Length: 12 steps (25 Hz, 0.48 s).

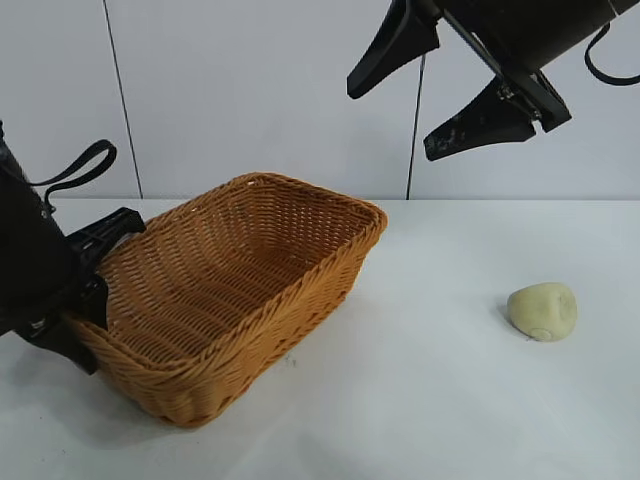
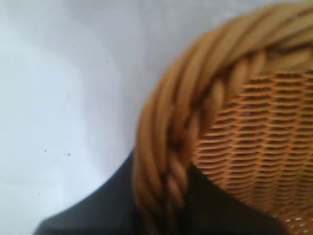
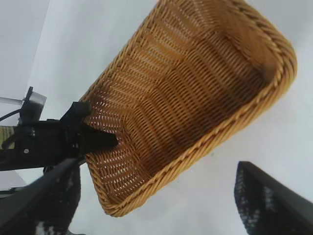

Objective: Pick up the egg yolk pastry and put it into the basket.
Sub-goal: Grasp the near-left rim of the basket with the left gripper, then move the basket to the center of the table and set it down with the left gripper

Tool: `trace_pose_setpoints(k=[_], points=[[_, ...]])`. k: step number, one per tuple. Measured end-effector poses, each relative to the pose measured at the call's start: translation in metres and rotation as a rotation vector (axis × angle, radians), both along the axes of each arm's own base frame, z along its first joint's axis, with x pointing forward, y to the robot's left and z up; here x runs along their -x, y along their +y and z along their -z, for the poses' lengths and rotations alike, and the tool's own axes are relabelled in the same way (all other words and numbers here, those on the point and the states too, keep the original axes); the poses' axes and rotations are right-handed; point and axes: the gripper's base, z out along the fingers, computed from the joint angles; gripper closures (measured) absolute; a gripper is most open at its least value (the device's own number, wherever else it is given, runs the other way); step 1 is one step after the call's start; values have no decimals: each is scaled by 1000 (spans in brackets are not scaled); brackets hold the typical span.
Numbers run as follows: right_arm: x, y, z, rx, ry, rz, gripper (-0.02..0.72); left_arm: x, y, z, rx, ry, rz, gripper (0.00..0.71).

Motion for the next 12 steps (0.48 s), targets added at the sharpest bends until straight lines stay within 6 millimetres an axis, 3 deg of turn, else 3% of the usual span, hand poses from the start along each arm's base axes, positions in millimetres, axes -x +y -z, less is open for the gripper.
trace_pose_setpoints(k=[5, 8, 12], points=[[0, 0, 0, 6, -1, -3, 113, -19, -4, -24, -6, -41, 138, 567], [0, 0, 0, 6, -1, -3, 113, -36, 3, -41, -11, -90, 194, 568], [0, 0, 0, 7, 0, -4, 113, -52, 11, -51, -26, -98, 265, 568]])
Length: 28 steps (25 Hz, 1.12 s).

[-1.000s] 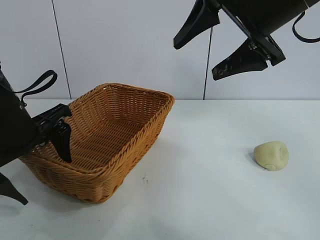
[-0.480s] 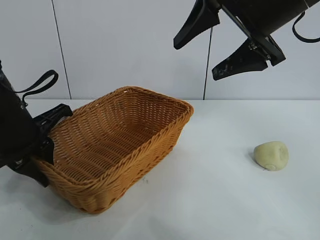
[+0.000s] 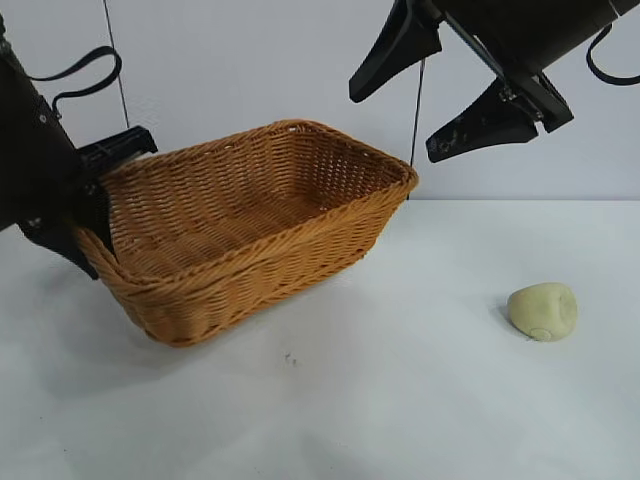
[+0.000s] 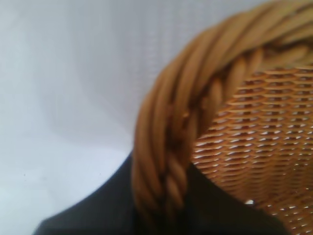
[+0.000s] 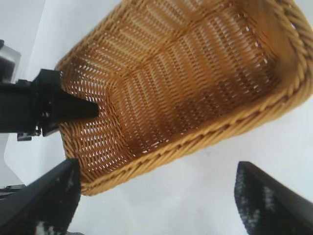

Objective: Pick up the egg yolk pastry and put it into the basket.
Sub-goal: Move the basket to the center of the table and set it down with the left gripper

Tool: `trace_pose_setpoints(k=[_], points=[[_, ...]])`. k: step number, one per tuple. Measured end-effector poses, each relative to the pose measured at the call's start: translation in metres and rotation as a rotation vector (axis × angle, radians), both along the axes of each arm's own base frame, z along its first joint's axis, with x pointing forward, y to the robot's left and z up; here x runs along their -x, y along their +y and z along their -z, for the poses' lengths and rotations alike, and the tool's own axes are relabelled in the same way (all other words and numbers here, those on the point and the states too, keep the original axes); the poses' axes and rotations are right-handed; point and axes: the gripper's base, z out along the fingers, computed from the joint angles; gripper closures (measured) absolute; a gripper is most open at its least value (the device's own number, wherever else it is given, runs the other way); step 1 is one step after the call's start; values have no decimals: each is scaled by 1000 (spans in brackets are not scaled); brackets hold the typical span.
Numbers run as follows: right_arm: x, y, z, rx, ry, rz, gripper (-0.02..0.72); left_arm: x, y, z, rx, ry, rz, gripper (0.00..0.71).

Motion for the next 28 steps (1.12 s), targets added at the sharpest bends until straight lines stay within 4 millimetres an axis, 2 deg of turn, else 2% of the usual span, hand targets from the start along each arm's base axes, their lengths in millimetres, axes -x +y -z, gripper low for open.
trace_pose_setpoints(k=[5, 11, 17, 22, 28], points=[[0, 0, 0, 0, 1, -1, 113, -21, -4, 5, -52, 61, 261, 568], [0, 0, 0, 0, 1, -2, 113, -47, -15, 5, -36, 89, 542, 568], [0, 0, 0, 0, 1, -2, 113, -53, -19, 3, -35, 91, 596, 569], [0, 0, 0, 1, 1, -2, 113, -50, -34, 1, -42, 64, 641, 569], [0, 0, 0, 1, 1, -2, 113, -55, -41, 12, -43, 36, 637, 569]])
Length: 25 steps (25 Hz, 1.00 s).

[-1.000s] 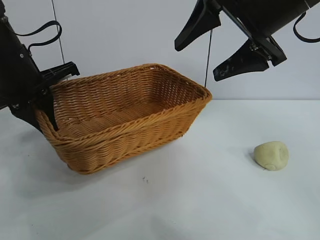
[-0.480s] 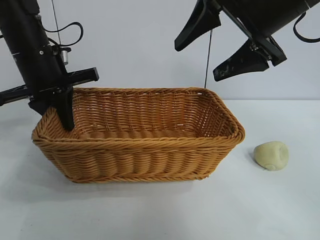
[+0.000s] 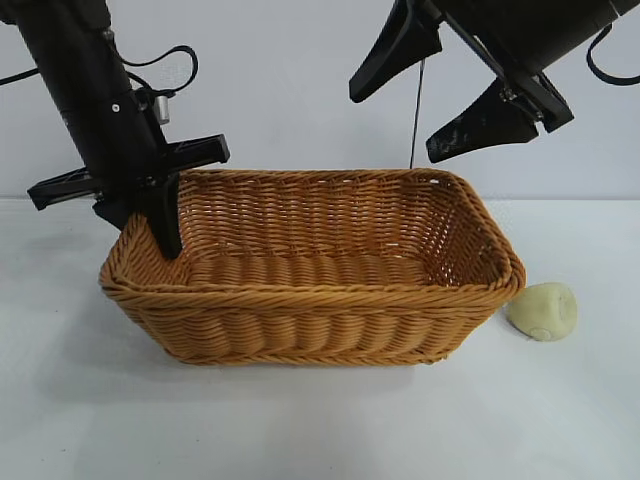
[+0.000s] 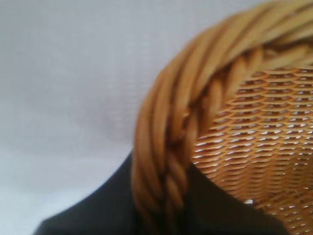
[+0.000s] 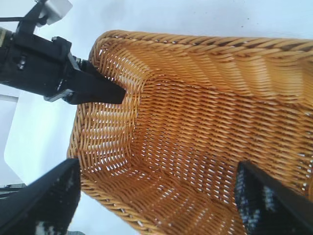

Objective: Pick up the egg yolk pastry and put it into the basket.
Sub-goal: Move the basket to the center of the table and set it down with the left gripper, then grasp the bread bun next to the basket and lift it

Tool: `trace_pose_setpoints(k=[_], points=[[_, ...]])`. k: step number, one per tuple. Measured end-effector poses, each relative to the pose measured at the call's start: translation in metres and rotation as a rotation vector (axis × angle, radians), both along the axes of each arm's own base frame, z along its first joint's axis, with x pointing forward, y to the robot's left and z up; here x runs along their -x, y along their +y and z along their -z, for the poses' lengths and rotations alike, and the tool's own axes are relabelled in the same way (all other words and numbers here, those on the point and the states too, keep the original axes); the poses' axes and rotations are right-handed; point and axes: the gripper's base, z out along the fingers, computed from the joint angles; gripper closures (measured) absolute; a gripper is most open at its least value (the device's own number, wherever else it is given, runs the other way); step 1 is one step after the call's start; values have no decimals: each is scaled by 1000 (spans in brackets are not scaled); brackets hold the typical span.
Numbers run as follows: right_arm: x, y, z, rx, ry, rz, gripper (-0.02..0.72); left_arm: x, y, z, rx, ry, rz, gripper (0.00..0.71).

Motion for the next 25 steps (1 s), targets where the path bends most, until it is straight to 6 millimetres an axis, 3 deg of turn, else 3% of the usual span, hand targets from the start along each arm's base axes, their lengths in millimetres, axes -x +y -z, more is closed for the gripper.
trace_pose_setpoints(k=[5, 11, 13, 17, 18, 21, 25], points=[[0, 0, 0, 1, 0, 0, 113, -7, 1, 28, -20, 12, 25, 569], [0, 0, 0, 3, -1, -1, 113, -7, 1, 32, -30, 18, 30, 560], [0, 0, 0, 3, -1, -1, 113, -7, 1, 32, -30, 18, 32, 486], [0, 0, 0, 3, -1, -1, 113, -7, 1, 32, -31, 19, 35, 158], [0, 0, 0, 3, -1, -1, 113, -7, 2, 33, -35, 18, 37, 112], [0, 0, 0, 3, -1, -1, 113, -6, 2, 33, -43, 30, 45, 39], [0, 0, 0, 3, -1, -1, 113, -2, 3, 23, -42, 38, 54, 21]])
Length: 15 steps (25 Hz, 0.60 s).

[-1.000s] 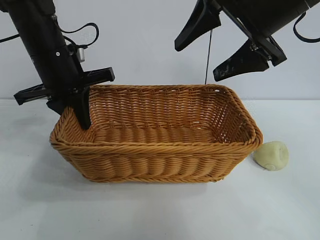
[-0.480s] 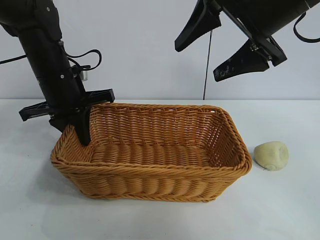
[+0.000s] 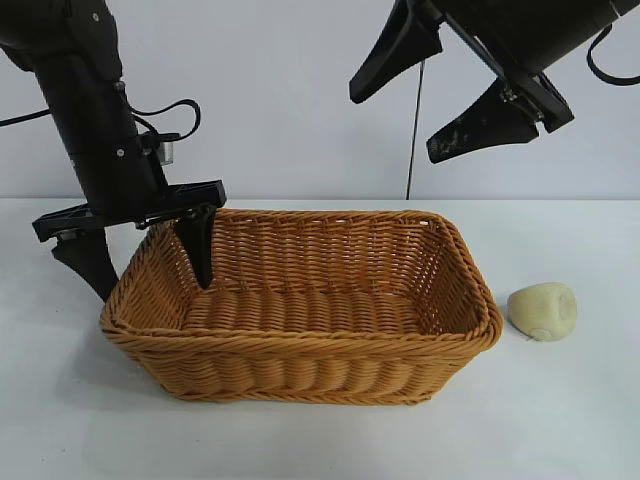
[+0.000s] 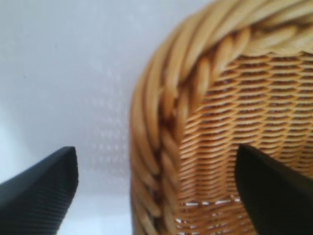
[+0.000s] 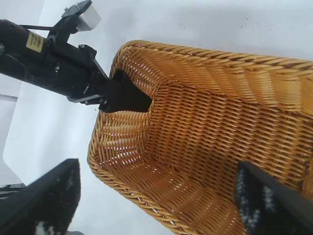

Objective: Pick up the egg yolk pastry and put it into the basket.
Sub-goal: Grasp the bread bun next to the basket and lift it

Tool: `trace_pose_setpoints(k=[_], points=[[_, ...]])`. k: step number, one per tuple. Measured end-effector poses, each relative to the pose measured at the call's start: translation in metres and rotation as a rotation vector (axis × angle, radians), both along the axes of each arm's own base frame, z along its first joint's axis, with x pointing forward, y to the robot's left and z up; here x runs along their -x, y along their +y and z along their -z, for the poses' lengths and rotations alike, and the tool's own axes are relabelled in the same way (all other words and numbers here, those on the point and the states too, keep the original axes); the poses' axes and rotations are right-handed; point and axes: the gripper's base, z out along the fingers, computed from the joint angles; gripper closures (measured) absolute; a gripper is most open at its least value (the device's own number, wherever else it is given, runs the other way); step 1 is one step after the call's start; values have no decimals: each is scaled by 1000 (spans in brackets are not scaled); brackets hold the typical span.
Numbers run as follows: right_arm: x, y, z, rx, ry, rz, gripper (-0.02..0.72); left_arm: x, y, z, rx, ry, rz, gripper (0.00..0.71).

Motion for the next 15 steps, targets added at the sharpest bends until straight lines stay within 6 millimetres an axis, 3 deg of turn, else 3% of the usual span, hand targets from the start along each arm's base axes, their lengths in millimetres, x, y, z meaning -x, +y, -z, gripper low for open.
trace_pose_setpoints(k=[10, 15], points=[[0, 0, 0, 0, 0, 0, 113, -10, 6, -97, -43, -222, 99, 16], [0, 0, 0, 0, 0, 0, 113, -16, 15, -109, -93, -269, 98, 16]])
